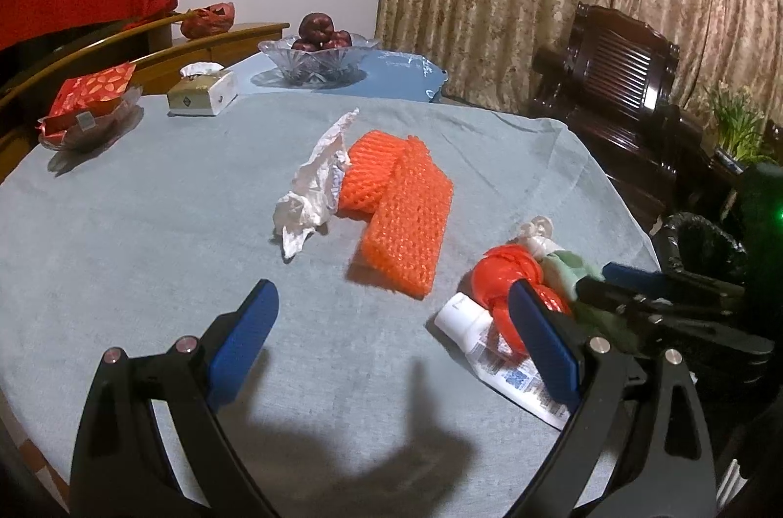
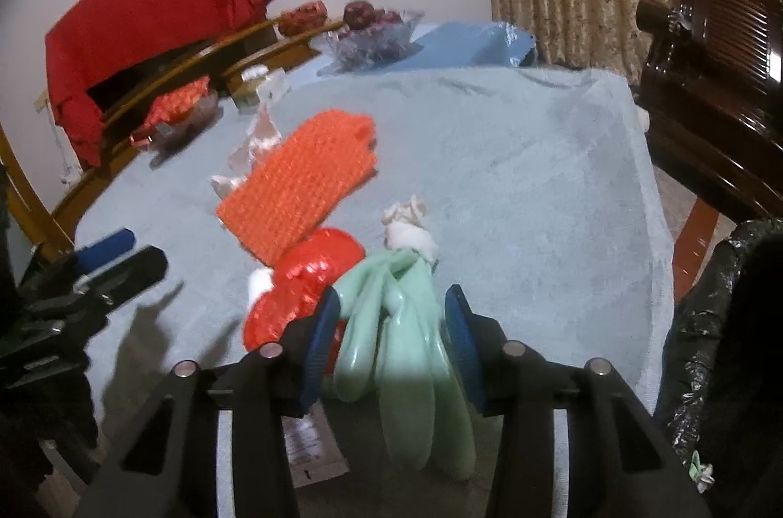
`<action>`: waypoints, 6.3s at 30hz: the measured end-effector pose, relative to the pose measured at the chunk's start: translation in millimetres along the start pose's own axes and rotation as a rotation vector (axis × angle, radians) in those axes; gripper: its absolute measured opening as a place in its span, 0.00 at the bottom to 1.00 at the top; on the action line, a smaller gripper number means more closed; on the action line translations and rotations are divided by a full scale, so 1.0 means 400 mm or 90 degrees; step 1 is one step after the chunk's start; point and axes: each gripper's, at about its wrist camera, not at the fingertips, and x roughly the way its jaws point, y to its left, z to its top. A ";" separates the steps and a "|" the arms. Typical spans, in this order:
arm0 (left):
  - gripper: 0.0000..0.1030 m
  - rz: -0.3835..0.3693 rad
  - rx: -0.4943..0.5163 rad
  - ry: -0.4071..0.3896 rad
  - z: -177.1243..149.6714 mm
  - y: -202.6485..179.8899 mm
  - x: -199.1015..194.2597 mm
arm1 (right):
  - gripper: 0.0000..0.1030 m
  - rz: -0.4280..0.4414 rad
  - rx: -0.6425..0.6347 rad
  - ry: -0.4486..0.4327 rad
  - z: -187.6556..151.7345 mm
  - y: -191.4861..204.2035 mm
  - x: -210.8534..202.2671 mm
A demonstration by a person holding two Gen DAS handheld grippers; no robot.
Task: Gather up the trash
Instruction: 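Grasp the red plastic bag with the left gripper while the right gripper grasps the green glove, then carry the red bag and glove over the bin and open both grippers, then return both grippers to the table and grasp the white tube with the right gripper, then grasp the orange foam net with the left gripper while the right gripper holds the tube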
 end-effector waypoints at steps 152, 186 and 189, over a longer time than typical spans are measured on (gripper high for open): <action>0.87 0.013 0.014 -0.037 0.075 -0.031 -0.126 | 0.94 -0.043 0.001 -0.152 0.011 -0.003 -0.304; 0.87 0.065 -0.047 0.010 -0.009 0.169 -0.032 | 0.65 -0.006 -0.118 0.046 -0.013 0.200 0.113; 0.87 0.064 -0.042 0.010 -0.006 0.167 -0.024 | 0.58 -0.009 -0.110 0.060 -0.012 0.193 0.127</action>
